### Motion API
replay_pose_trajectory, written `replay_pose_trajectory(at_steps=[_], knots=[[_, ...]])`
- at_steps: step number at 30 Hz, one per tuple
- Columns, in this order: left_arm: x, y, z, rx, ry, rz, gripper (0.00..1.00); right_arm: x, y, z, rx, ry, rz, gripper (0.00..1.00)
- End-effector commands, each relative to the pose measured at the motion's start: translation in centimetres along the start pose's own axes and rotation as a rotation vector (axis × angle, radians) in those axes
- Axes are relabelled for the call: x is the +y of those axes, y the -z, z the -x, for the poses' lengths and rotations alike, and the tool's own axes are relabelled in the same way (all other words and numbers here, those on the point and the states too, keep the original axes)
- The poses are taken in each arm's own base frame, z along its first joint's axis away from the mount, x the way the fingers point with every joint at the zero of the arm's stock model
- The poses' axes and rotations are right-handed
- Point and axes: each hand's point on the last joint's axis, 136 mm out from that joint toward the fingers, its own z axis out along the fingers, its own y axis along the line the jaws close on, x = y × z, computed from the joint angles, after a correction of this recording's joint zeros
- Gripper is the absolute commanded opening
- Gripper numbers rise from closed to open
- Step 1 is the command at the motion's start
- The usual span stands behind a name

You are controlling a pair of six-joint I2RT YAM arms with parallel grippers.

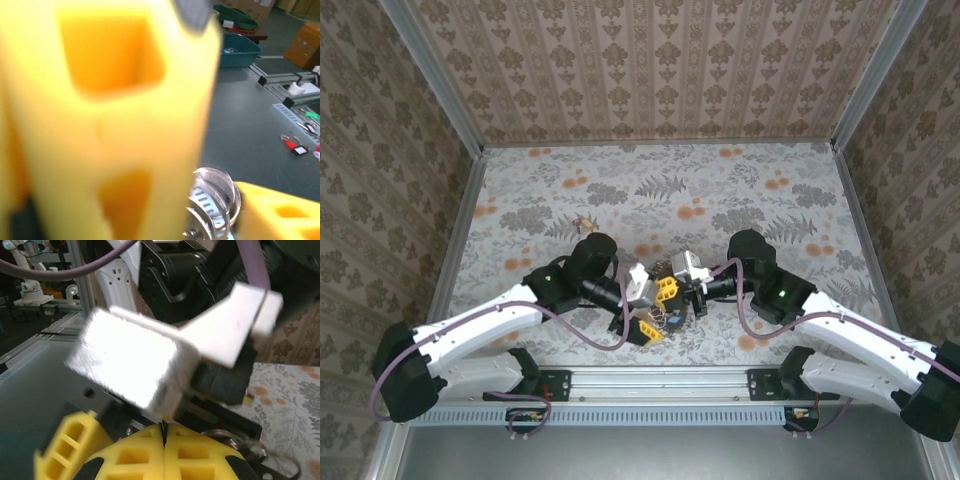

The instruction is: Put the keys on the keyring

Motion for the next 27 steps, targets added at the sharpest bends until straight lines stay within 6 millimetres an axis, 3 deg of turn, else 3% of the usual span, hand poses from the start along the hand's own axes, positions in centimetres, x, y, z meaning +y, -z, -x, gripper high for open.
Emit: replay_pose_trajectory(at_steps=[1,11,23,25,27], knots=[[-0.2,1.0,2.2,-0.058,-0.096,0.050,0.78,-1.0,-0.1,0.5,-0.048,-0.012,-0.061,0.00],[-0.4,4.2,0.5,-0.049,-0.060,0.253,0.82,-2.6,0.1,-0.3,-0.107,-0.079,-0.146,0.00],[0.0,9.3,-0.1,-0.038,-0.101,0.587,0.91,-3.8,0.0,-0.2,-0.146,-0.096,-0.182,0.00],[-0.1,9.9,0.3,-0.048,-0.119,0.621,0.90,-3.9,0.0,-0.2,-0.146,-0.096,-0.189,0.00],[-0.2,10.3,0.8,-0.057,-0.134,0.631,0.80,-4.1,0.0,-0.2,-0.146,-0.091,-0.197,0.00]])
